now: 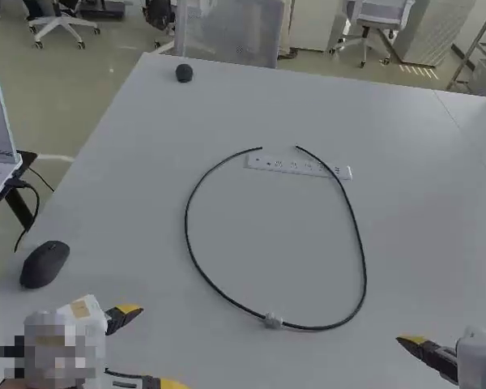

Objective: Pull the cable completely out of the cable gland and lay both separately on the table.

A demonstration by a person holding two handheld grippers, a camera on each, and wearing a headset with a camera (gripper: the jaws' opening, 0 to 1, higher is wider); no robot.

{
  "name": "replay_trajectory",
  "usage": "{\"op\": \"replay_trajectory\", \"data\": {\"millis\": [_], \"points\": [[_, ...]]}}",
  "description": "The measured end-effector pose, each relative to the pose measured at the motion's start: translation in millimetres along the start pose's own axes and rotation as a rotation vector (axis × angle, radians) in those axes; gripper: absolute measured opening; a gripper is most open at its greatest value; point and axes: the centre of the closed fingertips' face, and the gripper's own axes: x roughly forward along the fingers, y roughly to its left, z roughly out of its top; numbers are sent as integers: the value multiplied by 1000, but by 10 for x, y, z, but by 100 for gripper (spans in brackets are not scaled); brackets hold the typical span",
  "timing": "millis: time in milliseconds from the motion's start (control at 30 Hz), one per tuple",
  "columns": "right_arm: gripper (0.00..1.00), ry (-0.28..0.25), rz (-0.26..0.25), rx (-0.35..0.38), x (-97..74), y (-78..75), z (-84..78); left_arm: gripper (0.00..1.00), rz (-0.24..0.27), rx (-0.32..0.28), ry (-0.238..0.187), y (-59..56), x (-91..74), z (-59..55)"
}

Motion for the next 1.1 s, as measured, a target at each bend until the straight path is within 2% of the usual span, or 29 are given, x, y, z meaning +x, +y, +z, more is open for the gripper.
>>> {"op": "replay_trajectory", "data": {"millis": [233,300,400,500,633,900,1000,1100], "points": [[99,13,7,-8,32,34,-27,96,3,-7,-10,8,-12,22],[99,18,9,-10,39,42,-35,94,-3,5,-24,-11,-11,40],[98,16,7,-7,41,45,-28,94,-4,-11,-13,-20,-6,19],[98,22,7,-5,49,54,-49,93,-5,-10,-35,-34,-11,39],[97,30,-7,-6,27,20,-68,95,4,-30,-4,-17,-14,-22],[97,16,-8,7,-20,-31,-7,95,3,-9,-20,-2,-23,24],[97,27,-7,-11,16,-33,31,96,6,-6,-10,16,-11,20],[97,45,6,-37,62,0,77,96,-5,-3,6,-17,10,8]]}}
